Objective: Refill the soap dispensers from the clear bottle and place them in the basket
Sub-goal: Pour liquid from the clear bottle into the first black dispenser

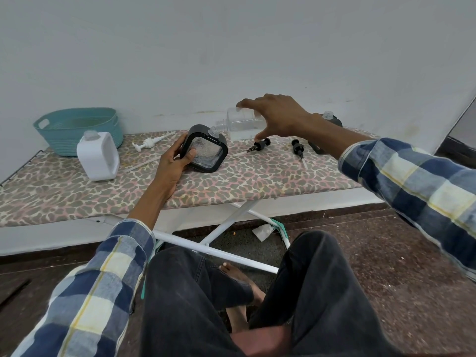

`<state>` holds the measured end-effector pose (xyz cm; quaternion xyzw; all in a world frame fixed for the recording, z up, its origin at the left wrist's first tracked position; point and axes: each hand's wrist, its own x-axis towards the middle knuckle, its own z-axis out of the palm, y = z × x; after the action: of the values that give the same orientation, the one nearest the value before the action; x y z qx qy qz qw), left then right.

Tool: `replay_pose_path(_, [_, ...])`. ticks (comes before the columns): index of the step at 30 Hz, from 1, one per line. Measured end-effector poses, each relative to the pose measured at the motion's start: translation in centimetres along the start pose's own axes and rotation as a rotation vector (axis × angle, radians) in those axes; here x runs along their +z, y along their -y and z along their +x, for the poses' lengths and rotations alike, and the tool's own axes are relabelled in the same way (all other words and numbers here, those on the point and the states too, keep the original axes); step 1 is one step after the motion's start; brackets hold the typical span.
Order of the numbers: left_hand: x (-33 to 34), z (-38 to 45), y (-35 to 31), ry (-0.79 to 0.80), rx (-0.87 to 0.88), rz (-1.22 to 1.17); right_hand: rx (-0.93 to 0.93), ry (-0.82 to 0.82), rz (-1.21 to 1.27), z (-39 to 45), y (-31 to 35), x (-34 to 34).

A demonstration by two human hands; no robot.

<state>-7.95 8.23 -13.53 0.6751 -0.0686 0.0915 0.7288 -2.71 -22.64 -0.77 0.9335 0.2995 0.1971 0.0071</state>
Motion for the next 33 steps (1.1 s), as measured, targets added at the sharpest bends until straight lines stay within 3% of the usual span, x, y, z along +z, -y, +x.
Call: replay_pose_path(33, [-0.52, 0.57, 0.61, 0.001, -0.013, -0.007, 0.010, 0.008, 0.005, -0.11, 0.13, -0.05])
